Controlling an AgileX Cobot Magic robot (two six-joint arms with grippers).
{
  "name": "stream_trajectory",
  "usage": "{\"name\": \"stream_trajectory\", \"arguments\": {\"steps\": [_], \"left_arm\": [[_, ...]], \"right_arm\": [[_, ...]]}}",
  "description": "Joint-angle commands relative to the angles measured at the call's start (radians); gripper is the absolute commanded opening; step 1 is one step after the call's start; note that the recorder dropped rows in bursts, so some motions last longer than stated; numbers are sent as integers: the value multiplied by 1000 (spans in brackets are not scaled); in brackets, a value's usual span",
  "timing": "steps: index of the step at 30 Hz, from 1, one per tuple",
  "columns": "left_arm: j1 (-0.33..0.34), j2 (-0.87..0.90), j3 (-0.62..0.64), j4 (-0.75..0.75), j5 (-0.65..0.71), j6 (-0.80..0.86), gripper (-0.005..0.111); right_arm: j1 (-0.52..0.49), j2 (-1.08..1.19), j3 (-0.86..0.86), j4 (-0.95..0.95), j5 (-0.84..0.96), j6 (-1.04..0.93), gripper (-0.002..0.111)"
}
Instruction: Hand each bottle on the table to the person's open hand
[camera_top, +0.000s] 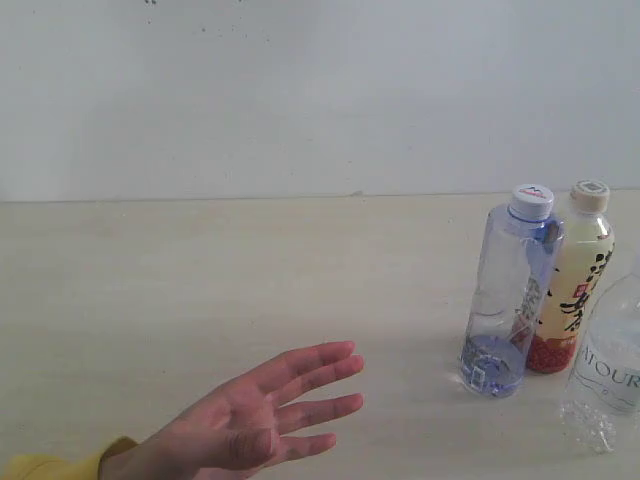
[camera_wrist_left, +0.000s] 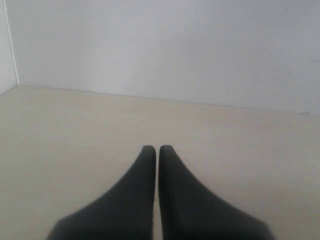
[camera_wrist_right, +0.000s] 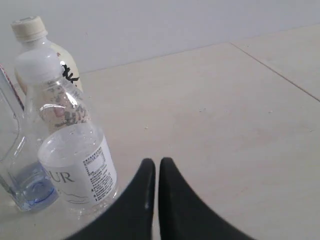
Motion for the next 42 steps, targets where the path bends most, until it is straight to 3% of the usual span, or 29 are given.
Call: {"name": "stream_trajectory", "arguments": {"steps": [1, 35, 42], "left_arm": [[3, -3, -4, 1, 1, -1, 4], [3, -3, -4, 1, 1, -1, 4], [3, -3, -4, 1, 1, -1, 4]], "right_arm": [[-7, -7, -1, -1, -4, -2, 3], [-7, -7, -1, -5, -5, -29, 3], [-8, -7, -1, -246, -8, -176, 3]]}}
